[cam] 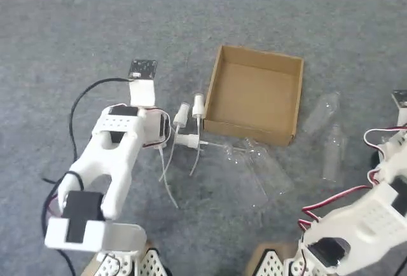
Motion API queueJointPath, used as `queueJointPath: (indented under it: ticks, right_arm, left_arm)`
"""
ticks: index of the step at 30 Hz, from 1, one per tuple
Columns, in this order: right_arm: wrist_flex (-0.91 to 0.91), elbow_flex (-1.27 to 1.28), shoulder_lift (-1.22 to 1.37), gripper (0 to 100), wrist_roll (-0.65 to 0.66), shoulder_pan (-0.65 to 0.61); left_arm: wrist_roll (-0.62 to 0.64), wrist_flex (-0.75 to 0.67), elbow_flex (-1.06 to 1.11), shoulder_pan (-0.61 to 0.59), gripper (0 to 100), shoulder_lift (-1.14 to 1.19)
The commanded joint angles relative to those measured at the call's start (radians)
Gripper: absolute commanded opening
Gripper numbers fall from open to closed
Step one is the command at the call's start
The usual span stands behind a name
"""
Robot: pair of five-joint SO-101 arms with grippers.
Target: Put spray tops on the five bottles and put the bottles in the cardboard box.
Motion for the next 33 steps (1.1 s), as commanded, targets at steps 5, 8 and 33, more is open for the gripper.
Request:
queueJointPath:
  ticks: [5, 8, 33]
  right_arm:
    - [0.005, -0.034, -0.010, 1.4, 0.011, 0.010]
    - [0.005, -0.034, -0.010, 5.4, 0.011, 0.012]
    - [0.220, -0.230, -0.021, 28.6, -0.104, -0.113]
  left_arm:
    - [0.011, 0.028, -0.081, 0.000, 8, 0.041]
    - [0.011, 0.034, -0.082, 0.000, 4, 0.032]
    - [-0.127, 0.233, 0.245, -0.008, 1, -0.859]
